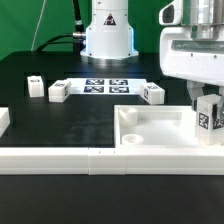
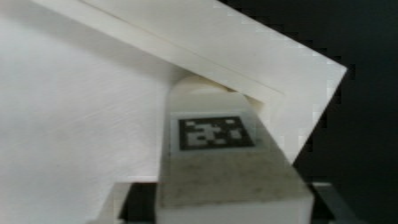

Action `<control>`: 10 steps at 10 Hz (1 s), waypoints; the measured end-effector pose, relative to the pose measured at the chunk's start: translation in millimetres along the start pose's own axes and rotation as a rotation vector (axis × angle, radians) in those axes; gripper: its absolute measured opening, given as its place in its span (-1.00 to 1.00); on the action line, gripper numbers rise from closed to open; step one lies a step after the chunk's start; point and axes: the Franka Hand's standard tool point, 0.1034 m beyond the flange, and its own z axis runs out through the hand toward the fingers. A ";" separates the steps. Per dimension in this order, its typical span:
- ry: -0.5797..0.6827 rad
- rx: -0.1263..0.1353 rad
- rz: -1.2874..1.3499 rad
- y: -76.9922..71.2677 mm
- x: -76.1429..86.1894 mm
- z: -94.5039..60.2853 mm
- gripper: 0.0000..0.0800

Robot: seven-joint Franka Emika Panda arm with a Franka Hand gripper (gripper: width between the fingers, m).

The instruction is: Assemble one leg

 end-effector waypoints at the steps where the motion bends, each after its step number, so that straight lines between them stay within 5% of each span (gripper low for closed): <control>1: -0.016 0.006 0.115 0.4 -0.2 0.2 -0.27; 10: -0.042 -0.008 0.783 2.9 1.0 0.9 -0.26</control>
Offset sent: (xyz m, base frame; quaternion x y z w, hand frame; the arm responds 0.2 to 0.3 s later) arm -0.0036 -0.0035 -0.0077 0.0065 -0.0108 0.2921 0.9563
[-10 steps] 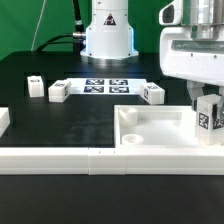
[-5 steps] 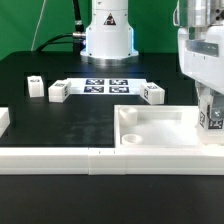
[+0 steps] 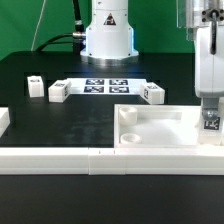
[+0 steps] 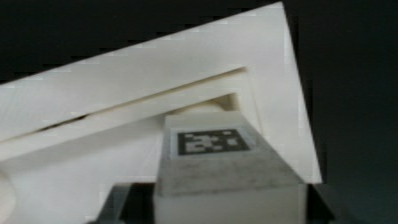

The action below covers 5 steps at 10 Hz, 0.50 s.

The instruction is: Assemble one leg

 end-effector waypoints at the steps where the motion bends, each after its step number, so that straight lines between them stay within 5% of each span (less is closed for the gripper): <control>1: 0.004 0.001 0.021 -0.3 1.6 -0.1 -0.26; 5: 0.016 -0.001 0.020 -0.7 6.0 -0.6 -0.26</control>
Offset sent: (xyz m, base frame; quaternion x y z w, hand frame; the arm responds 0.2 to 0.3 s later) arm 0.0008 -0.0006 -0.0005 -0.0162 0.0013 0.1288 0.9915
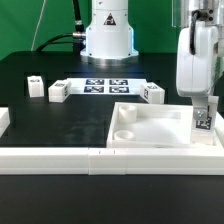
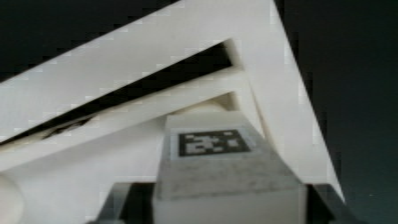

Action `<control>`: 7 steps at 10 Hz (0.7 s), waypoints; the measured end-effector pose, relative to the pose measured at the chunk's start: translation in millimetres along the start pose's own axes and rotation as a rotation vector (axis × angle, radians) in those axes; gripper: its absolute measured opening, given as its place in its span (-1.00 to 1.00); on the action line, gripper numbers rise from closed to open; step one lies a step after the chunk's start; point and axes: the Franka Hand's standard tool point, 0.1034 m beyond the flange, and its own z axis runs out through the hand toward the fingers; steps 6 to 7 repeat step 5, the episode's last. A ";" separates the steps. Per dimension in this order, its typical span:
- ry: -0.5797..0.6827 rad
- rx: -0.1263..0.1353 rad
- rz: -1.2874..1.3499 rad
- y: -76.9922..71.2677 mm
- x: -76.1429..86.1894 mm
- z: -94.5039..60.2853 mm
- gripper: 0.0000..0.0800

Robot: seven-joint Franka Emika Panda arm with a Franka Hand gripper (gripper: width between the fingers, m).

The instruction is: Assemble one leg

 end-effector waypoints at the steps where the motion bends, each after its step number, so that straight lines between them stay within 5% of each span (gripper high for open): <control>1: 0.000 -0.001 -0.009 0.5 -0.3 0.3 -0.26; 3: 0.000 -0.001 -0.011 0.7 -0.4 0.7 0.47; 7: 0.001 -0.002 -0.013 1.0 -0.4 1.0 0.59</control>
Offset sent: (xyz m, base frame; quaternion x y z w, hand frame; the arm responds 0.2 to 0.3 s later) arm 0.0000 0.0000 0.0000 0.0000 0.0000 0.0000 1.0000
